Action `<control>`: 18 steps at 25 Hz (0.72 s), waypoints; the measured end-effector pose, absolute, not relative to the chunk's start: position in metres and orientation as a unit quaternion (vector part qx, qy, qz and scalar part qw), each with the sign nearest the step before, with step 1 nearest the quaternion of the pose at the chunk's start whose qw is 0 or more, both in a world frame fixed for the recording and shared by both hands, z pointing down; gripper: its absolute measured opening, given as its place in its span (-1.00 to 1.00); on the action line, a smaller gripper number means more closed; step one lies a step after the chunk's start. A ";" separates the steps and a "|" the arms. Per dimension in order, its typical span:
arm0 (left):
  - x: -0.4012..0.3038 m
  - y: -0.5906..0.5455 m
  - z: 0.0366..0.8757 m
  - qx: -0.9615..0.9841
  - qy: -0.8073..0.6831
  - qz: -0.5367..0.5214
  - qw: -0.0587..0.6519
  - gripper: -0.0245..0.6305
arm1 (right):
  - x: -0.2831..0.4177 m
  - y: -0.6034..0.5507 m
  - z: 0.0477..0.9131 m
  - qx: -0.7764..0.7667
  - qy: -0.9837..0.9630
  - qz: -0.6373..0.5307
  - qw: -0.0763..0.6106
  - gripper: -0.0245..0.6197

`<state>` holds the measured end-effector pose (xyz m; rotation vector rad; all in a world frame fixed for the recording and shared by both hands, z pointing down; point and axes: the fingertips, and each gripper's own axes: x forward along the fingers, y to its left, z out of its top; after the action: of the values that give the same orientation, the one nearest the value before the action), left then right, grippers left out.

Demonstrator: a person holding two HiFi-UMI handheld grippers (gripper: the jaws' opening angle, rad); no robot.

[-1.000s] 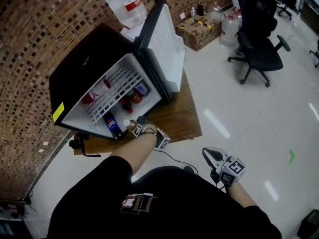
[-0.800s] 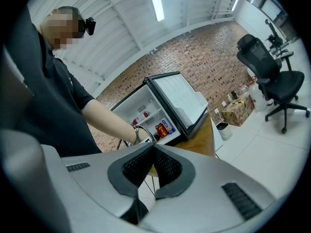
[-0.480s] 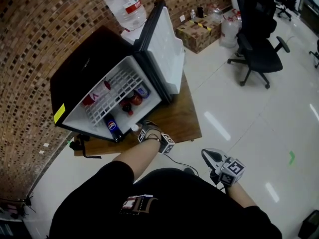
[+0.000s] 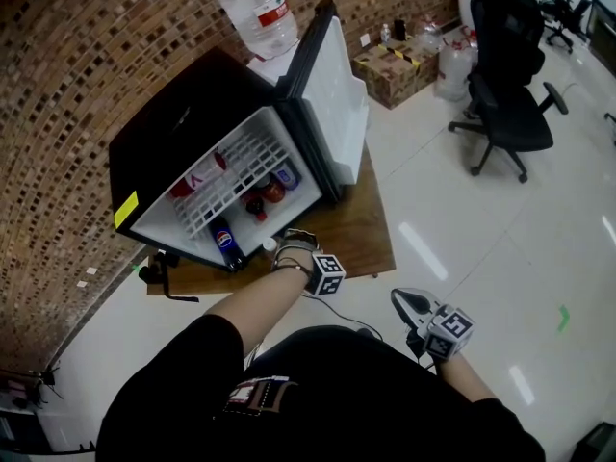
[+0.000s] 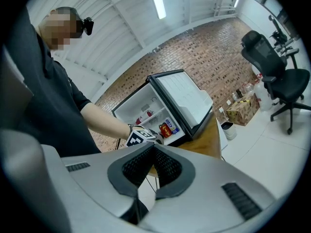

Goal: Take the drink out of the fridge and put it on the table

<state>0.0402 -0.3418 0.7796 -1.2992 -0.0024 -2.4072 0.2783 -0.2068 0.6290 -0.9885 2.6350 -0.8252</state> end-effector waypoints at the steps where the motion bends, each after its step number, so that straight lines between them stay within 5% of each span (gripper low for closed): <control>1: 0.052 -0.342 0.774 -0.500 0.012 -0.842 0.202 0.16 | 0.277 -0.207 0.631 -0.334 0.895 -0.278 0.096 -0.91; 8: 0.136 -0.311 0.678 -0.745 0.107 -0.624 0.210 0.15 | 0.259 -0.215 0.616 -0.309 0.907 -0.268 0.096 -0.91; 11: 0.144 -0.293 0.622 -0.850 0.172 -0.482 0.121 0.09 | 0.246 -0.223 0.605 -0.292 0.915 -0.263 0.094 -0.91; 13: 0.132 -0.283 0.584 -0.911 0.208 -0.355 0.030 -0.11 | 0.235 -0.230 0.596 -0.282 0.921 -0.255 0.087 -0.91; 18: 0.046 -0.260 0.536 -0.953 0.260 -0.109 -0.112 -0.37 | 0.195 -0.250 0.581 -0.269 0.934 -0.227 0.057 -0.91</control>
<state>0.0461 -0.2599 0.5358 -3.2274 0.8820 -0.3693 0.1948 -0.2497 0.5806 -0.8155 2.8327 -0.6874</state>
